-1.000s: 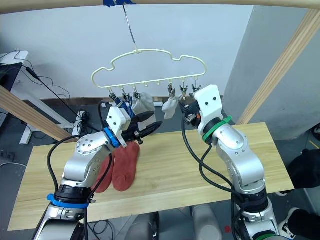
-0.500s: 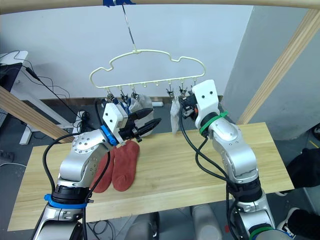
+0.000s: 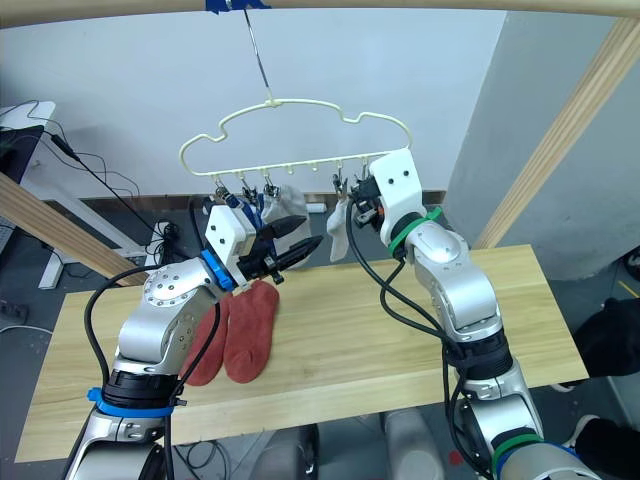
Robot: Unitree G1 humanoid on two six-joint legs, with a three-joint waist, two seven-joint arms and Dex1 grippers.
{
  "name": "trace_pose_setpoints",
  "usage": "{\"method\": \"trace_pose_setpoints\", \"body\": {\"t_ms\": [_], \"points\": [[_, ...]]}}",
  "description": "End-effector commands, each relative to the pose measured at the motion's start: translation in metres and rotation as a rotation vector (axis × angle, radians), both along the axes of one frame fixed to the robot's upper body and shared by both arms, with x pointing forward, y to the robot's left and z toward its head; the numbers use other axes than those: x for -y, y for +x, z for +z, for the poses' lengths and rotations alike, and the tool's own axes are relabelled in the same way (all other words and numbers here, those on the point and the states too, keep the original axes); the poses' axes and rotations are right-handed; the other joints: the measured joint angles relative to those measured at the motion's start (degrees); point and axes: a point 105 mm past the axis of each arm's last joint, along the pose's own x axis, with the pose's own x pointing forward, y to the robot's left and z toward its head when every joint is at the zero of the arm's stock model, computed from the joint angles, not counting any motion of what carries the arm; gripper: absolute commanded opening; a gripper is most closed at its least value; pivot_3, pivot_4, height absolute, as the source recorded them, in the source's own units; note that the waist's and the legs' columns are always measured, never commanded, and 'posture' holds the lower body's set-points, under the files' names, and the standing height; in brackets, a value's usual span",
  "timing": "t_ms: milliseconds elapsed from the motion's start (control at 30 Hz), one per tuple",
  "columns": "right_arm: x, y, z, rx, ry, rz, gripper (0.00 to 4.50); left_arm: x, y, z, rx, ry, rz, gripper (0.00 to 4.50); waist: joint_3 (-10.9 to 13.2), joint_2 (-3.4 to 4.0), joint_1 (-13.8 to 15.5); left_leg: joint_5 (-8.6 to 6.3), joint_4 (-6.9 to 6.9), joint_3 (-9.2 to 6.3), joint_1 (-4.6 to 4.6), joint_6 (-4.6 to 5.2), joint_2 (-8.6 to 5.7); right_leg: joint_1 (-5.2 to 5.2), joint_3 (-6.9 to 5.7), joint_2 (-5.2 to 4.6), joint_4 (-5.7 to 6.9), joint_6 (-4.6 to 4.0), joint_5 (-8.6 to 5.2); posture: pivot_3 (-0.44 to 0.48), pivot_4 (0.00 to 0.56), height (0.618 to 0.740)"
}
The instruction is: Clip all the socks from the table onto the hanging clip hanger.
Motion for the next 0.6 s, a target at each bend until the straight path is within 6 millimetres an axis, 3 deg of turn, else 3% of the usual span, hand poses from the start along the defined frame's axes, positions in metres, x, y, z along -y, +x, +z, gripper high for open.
{"method": "trace_pose_setpoints", "body": {"t_ms": [33, 600], "points": [[-0.0072, -0.0036, 0.0170, 0.074, 0.010, 0.031, 1.49, 0.0010, -0.0053, 0.0143, 0.063, -0.001, -0.010, 2.36, 0.0, 0.00, 0.0, 0.00, 0.00, 0.00, 0.00, 0.00, 0.00, 0.00, 0.00, 0.00, 0.00, 0.00, 0.00, -0.206, 0.280, 0.740], [-0.0162, 0.0001, 0.0208, 0.099, 0.034, 0.044, 1.49, 0.0032, -0.0066, 0.0105, 0.059, 0.003, -0.015, 2.36, 0.0, 0.00, 0.0, 0.00, 0.00, 0.01, 0.00, 0.00, 0.00, -0.01, 0.01, -0.01, 0.01, 0.00, 0.00, -0.200, 0.275, 0.740]]}}
